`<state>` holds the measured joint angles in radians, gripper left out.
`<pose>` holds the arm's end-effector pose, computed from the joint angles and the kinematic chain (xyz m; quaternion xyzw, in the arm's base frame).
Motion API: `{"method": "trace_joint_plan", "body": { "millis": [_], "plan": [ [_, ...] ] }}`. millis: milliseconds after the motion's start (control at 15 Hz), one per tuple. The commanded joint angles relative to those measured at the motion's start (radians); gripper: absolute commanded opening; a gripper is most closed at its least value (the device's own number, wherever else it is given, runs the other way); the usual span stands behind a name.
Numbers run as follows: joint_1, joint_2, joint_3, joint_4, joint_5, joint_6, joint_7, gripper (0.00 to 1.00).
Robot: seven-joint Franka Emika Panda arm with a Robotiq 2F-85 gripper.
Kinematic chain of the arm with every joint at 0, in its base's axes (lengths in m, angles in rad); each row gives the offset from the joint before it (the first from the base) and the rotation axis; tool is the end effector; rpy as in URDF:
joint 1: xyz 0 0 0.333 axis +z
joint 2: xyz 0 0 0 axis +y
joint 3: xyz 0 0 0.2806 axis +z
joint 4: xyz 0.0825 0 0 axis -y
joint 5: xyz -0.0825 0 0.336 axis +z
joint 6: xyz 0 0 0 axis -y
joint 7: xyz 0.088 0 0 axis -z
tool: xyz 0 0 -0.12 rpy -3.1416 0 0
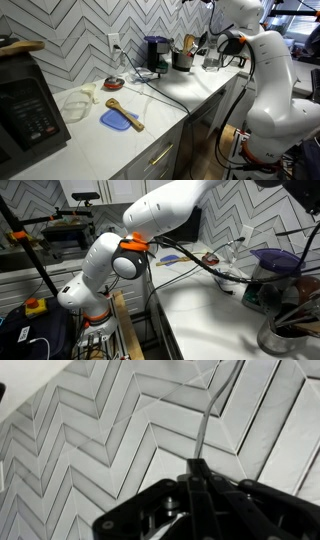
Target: Put the silver spatula from the top of the coffeemaker in the silver holder
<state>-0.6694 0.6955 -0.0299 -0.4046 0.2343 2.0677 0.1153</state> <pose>0.5169 -0.3997 0.7272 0.8105 -0.3432 0.4738 0.0275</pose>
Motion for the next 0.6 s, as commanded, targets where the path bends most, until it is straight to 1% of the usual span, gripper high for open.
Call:
{"method": "trace_joint_plan", "body": {
  "millis": [0,200,400,467,533],
  "plan": [
    [-0.027,-0.030,-0.026,0.002,-0.046,0.130,-0.063,0.01],
    [-0.038,-0.045,-0.061,0.007,-0.085,0.280,-0.043,0.01],
    [-0.039,-0.063,-0.114,0.011,-0.151,0.407,-0.021,0.01],
    [-0.042,-0.070,-0.147,0.003,-0.177,0.416,0.048,0.01],
    [-0.036,-0.071,-0.096,-0.017,-0.139,0.400,-0.018,0.02]
  ]
}}
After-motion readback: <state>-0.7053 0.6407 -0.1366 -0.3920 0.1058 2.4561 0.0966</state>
